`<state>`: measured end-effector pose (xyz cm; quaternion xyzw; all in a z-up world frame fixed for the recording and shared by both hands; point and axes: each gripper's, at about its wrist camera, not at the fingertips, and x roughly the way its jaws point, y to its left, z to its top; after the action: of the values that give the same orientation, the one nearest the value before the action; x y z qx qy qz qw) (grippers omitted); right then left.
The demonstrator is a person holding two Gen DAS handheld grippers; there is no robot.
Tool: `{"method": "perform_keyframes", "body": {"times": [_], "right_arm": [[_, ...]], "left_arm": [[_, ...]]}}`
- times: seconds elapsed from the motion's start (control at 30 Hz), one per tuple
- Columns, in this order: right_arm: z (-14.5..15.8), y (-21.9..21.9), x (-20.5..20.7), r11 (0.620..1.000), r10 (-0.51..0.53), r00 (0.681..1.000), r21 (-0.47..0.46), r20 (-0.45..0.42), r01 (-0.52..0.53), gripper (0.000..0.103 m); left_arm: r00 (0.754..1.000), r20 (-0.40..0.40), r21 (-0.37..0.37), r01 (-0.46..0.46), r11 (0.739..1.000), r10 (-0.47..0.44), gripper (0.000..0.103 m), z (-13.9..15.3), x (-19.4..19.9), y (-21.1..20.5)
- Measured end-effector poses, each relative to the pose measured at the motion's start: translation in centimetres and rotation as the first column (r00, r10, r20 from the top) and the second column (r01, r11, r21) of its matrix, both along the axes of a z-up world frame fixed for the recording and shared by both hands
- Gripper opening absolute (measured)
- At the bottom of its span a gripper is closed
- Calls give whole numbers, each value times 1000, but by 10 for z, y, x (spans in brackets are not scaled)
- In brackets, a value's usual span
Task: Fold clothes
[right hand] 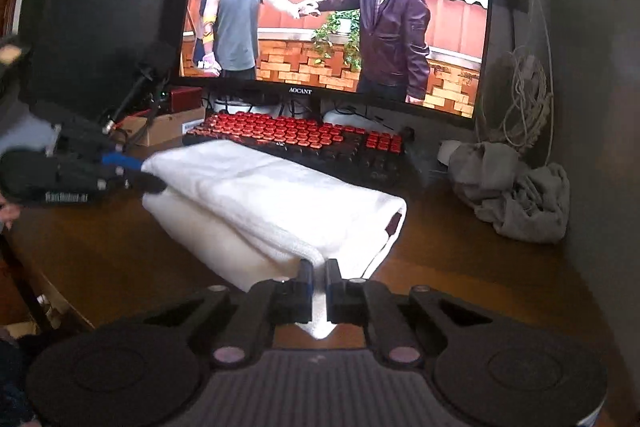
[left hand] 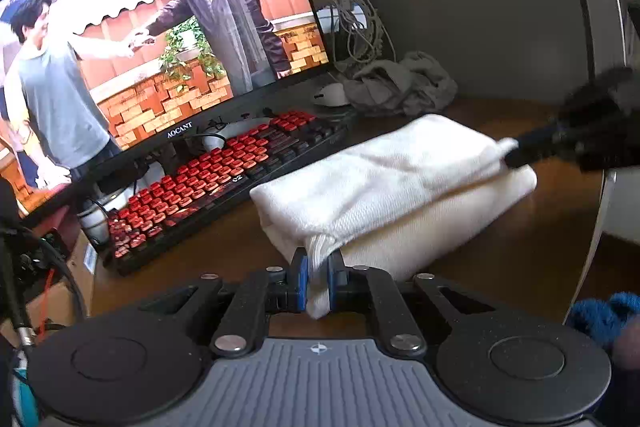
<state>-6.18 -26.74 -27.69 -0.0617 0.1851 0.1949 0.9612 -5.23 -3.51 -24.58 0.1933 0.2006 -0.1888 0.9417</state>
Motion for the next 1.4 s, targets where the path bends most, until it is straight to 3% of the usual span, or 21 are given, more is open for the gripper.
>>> {"method": "perform_keyframes", "body": {"times": [0.07,0.2,0.37,0.4,0.47,0.5,0.53,0.57,0.63,0.67,0.7,0.77,0.83,0.87,0.9,0.93,1.1,1.37,1.4], "right_arm": [[1,-4,-3,1000,25,1000,-3,-6,-25,5],[-1,-9,-11,998,61,998,0,-7,-61,6],[4,-29,-17,982,147,988,126,-41,-140,9],[6,-36,-14,976,144,989,171,-46,-134,9],[11,-50,-7,959,128,990,261,-57,-109,23],[13,-57,-2,948,111,992,306,-67,-86,37],[13,-67,6,926,100,991,372,-89,-60,47],[13,-76,16,901,107,987,432,-116,-47,48],[8,-82,33,865,122,973,502,-197,-7,56],[5,-85,42,846,131,962,533,-238,16,57],[1,-88,51,826,142,950,562,-278,41,57],[2,-76,51,839,157,943,544,-294,30,57],[2,-64,49,855,171,937,518,-306,13,55],[2,-57,48,863,177,934,506,-311,5,51],[3,-51,47,870,184,930,493,-317,-4,38],[3,-45,46,877,190,927,480,-323,-13,34],[5,-13,40,909,220,909,413,-354,-58,33],[14,83,29,927,277,906,338,-319,-164,35],[15,94,27,925,294,904,330,-311,-187,36]], "left_arm": [[1000,-11,-5,-3,1000,3,9,1,-4,2],[994,-109,-117,-42,992,29,9,-2,-2,23],[983,-173,-325,-116,939,61,9,10,-3,61],[982,-180,-369,-119,922,55,9,15,-4,66],[973,-231,-464,-103,880,-8,13,21,0,70],[966,-255,-519,-92,850,-51,17,21,2,69],[957,-275,-573,-83,815,-96,28,21,4,68],[946,-293,-624,-77,777,-141,41,21,6,67],[914,-358,-700,-125,703,-193,57,15,12,60],[893,-393,-727,-156,668,-219,60,10,16,56],[879,-420,-738,-186,648,-226,60,6,19,53],[848,-472,-755,-246,608,-242,60,-2,25,47],[846,-489,-745,-279,606,-211,60,-4,29,43],[852,-483,-746,-280,605,-203,60,-4,30,42],[853,-483,-748,-282,601,-201,60,-4,32,42],[852,-484,-751,-286,595,-201,60,-3,32,42],[864,-480,-754,-318,575,-152,60,-2,37,55],[889,-458,-770,-390,504,-12,62,-1,29,96],[893,-450,-762,-395,513,17,63,3,27,101]]}}
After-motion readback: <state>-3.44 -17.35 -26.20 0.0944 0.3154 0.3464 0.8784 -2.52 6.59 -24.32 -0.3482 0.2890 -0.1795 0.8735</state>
